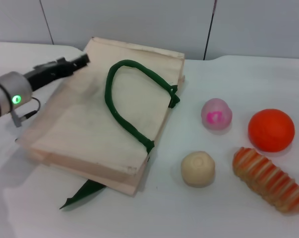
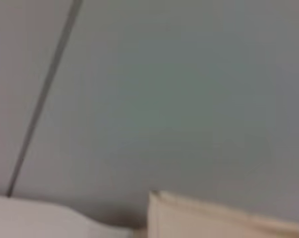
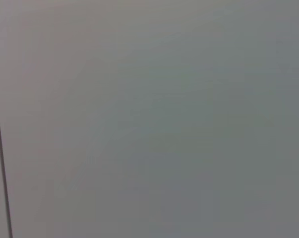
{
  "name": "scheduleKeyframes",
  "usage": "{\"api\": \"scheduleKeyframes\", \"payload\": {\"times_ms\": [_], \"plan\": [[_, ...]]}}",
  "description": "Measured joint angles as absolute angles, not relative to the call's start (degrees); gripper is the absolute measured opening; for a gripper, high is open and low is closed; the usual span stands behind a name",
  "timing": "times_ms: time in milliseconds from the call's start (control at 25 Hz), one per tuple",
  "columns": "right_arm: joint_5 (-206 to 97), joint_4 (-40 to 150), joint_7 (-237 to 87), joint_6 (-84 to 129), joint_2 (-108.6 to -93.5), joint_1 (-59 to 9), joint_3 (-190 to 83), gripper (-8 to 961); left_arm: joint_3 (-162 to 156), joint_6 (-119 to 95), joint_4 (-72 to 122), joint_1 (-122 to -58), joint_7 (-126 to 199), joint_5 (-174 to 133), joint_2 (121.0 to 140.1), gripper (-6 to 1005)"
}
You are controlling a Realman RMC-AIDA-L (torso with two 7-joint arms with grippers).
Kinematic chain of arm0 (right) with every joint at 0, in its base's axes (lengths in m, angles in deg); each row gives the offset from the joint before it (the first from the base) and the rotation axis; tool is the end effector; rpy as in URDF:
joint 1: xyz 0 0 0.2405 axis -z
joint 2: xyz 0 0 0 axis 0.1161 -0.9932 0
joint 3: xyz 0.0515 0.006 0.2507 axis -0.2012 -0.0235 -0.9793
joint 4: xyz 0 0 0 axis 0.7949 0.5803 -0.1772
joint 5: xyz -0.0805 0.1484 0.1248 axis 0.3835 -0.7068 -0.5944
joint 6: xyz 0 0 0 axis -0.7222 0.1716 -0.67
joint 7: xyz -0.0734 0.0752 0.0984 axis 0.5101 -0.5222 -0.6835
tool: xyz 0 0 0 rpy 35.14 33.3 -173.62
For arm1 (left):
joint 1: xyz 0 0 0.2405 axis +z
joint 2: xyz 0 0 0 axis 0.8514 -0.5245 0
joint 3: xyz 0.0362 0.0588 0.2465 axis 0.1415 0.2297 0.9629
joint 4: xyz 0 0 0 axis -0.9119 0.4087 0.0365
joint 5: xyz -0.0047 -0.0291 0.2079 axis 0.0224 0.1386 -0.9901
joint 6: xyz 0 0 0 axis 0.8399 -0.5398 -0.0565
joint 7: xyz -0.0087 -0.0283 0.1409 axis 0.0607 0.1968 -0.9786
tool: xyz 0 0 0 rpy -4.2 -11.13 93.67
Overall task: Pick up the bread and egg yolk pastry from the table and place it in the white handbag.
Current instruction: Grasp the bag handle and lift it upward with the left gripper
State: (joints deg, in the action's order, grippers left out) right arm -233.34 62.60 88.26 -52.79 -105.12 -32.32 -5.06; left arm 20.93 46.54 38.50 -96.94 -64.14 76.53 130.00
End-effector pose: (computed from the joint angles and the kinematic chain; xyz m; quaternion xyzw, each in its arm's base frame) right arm 0.3104 0.3923 0.0282 -0.6407 0.2692 0.3566 0.6245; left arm -0.3123 0.4164 0.0214 -0.7484 -0.4436 -0.2962 0.3943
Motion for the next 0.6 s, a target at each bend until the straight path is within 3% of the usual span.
{"api": "scheduleKeyframes", "payload": {"times_ms": [600], "plan": [[-233.38,62.60,88.25,-52.78,-105.12,-32.39,-5.21,881,23.43,43.96,38.10,-103.78,-47.97,53.57,130.08,844]]}}
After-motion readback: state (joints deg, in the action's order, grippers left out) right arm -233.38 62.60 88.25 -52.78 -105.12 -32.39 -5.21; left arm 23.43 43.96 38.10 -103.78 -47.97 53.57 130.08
